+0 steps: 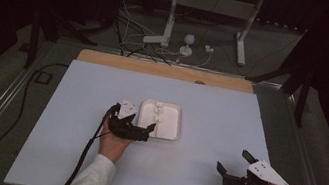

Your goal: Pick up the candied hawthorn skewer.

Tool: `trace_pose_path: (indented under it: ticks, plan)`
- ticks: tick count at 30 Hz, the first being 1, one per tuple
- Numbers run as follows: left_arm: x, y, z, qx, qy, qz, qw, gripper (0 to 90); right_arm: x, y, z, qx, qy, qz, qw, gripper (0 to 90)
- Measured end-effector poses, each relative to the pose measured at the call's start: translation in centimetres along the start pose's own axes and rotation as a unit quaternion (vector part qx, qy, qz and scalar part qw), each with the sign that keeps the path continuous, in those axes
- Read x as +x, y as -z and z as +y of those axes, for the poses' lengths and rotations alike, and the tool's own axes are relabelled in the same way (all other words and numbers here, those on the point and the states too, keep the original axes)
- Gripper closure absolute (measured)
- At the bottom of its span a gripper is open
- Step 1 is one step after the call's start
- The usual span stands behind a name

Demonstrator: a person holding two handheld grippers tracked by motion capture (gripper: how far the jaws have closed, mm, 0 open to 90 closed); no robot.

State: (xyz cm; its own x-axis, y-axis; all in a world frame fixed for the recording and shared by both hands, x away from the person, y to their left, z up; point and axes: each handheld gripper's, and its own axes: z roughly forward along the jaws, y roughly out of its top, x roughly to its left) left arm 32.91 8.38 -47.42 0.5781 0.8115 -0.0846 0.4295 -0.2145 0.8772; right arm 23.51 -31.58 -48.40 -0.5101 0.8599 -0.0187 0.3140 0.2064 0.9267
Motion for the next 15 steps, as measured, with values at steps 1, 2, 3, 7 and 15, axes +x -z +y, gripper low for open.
trace_pose_path:
  ticks: [1,2,3,7,15]
  plan:
    - [-0.1,-0.2,0.0,0.001,0.001,0.0,1.0,0.6,0.0,0.0,0.0,0.0,0.0,0.0,1.0,0.0]
    - [-0.2,-0.5,-0.1,0.003,0.001,-0.001,1.0,0.6,0.0,0.0,0.0,0.0,0.0,0.0,1.0,0.0]
    - [-0.3,-0.7,-0.1,0.006,-0.001,-0.001,1.0,0.6,0.0,0.0,0.0,0.0,0.0,0.0,1.0,0.0]
    - [-0.7,-1.7,-0.1,0.014,-0.001,0.003,0.9999,0.6,0.0,0.0,0.0,0.0,0.0,0.0,1.0,0.0]
    - [-1.1,-3.4,-0.4,0.028,0.003,0.009,0.9996,0.6,0.0,-0.1,0.0,0.001,0.001,0.0,1.0,0.0]
